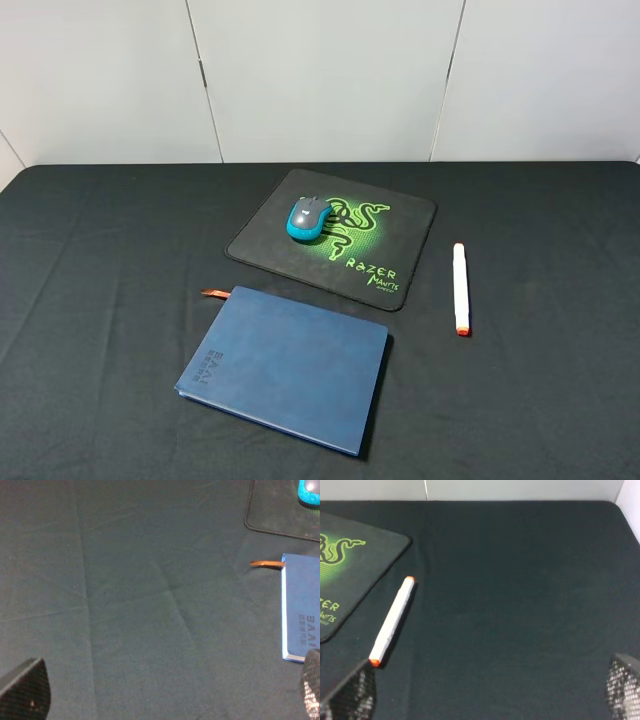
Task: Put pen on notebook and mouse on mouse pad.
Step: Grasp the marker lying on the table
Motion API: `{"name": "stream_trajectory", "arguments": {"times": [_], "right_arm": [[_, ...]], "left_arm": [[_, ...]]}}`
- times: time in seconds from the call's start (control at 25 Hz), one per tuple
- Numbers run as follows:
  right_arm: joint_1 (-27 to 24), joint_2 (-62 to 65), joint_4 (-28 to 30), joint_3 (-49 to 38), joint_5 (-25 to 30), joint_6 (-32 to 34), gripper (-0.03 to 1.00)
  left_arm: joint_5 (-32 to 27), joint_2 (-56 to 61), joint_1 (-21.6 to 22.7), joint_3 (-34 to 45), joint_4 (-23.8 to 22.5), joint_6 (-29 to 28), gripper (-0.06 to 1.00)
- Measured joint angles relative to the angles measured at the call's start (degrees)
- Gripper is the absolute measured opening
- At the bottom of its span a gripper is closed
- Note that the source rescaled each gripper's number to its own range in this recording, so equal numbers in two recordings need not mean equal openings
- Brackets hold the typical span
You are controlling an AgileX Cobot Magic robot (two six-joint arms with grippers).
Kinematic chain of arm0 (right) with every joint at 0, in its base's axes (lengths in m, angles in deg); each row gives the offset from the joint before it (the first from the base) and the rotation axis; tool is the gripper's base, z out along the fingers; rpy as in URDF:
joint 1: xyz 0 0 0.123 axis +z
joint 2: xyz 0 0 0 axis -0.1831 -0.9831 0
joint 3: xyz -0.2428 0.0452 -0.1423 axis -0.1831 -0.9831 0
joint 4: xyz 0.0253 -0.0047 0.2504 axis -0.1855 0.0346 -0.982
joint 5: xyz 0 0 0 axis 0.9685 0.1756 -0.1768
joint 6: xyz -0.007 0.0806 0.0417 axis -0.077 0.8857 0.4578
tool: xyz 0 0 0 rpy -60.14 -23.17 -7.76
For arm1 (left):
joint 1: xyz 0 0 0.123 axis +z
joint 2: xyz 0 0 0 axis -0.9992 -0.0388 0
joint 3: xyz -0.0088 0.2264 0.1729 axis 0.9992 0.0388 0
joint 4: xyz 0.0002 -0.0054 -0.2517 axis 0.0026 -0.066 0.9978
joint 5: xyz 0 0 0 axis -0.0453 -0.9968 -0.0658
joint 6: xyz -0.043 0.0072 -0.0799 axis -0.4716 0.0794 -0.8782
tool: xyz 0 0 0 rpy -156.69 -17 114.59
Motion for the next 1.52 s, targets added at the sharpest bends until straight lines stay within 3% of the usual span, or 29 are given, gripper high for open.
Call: {"name": "stream_trajectory", "arguments": {"times": [0.2,0.4,0.72,0.88,1.16,1.52], "right_arm": [[0.0,-14.57,0.0,3.52,-8.48,0.65,1.0],[0.0,-32.27,-2.07,7.26,-15.92,-5.07,1.0],[0.21,-58.22,-10.4,15.06,-16.13,-16.59,1.0],[4.55,-66.96,-12.28,19.48,-16.36,-18.2,1.0],[13.02,-79.91,-12.46,25.96,-16.51,-14.86,1.0],[14.01,-93.86,-12.18,28.05,-18.2,-8.62,1.0]], "left_arm": [[0.0,0.0,0.0,0.0,0.0,0.0,1.0],[0.0,0.0,0.0,0.0,0.0,0.0,1.0],[0.0,0.0,0.0,0.0,0.0,0.0,1.0],[0.0,0.0,0.0,0.0,0.0,0.0,1.0],[0.0,0.0,0.0,0.0,0.0,0.0,1.0],[0.0,0.0,0.0,0.0,-0.05,0.0,1.0]]}}
